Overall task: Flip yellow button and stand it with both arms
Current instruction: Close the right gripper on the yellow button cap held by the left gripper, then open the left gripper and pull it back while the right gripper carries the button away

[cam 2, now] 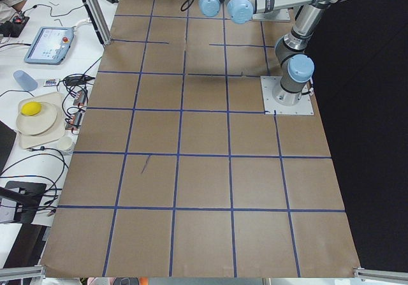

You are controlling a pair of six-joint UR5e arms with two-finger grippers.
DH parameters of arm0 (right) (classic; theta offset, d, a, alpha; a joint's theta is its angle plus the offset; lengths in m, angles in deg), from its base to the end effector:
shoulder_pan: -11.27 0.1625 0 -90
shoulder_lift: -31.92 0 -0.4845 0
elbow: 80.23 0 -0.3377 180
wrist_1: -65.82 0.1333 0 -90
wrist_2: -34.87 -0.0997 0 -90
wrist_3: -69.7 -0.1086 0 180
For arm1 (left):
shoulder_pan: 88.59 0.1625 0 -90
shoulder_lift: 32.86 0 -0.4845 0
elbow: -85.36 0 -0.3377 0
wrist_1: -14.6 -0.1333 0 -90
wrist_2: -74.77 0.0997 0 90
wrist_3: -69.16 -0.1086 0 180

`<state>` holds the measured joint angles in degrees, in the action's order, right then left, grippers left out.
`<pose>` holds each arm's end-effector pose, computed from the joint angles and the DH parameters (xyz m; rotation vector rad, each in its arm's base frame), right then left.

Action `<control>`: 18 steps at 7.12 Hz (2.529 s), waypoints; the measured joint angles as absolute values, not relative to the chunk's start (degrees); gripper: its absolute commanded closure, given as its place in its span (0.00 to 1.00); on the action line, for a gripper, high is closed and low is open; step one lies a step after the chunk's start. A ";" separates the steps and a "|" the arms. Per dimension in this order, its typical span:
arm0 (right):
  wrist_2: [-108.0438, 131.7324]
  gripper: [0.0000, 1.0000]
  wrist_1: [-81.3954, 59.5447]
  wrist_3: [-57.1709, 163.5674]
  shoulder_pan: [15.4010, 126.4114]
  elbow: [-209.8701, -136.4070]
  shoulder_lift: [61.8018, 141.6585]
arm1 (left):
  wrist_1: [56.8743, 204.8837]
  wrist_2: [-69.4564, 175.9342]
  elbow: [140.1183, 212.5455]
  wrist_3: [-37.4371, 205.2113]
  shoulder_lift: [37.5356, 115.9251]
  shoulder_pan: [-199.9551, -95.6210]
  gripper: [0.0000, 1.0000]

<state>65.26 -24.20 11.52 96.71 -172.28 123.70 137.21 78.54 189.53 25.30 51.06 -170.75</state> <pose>0.1927 -0.4388 0.5898 1.1228 1.8365 0.5603 -0.1911 -0.3836 0.5263 0.0323 -1.6215 0.1141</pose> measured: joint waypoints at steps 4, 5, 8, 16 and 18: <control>62.86 0.05 -24.10 9.83 97.40 -175.66 125.80 | 137.06 78.30 189.44 25.30 51.14 -170.80 0.77; 61.49 0.11 -24.31 8.52 97.48 -175.84 126.18 | 137.04 78.21 189.48 25.30 51.17 -170.81 0.77; 60.31 0.46 -24.38 7.78 97.58 -176.09 126.36 | 136.97 78.33 189.54 25.24 51.19 -170.78 0.77; 60.27 0.86 -24.44 7.84 97.51 -176.01 126.10 | 136.88 78.43 189.45 25.22 51.02 -170.77 0.00; 60.39 0.88 -24.46 7.80 97.13 -175.82 125.85 | 136.93 79.17 189.05 25.77 51.13 -170.77 0.00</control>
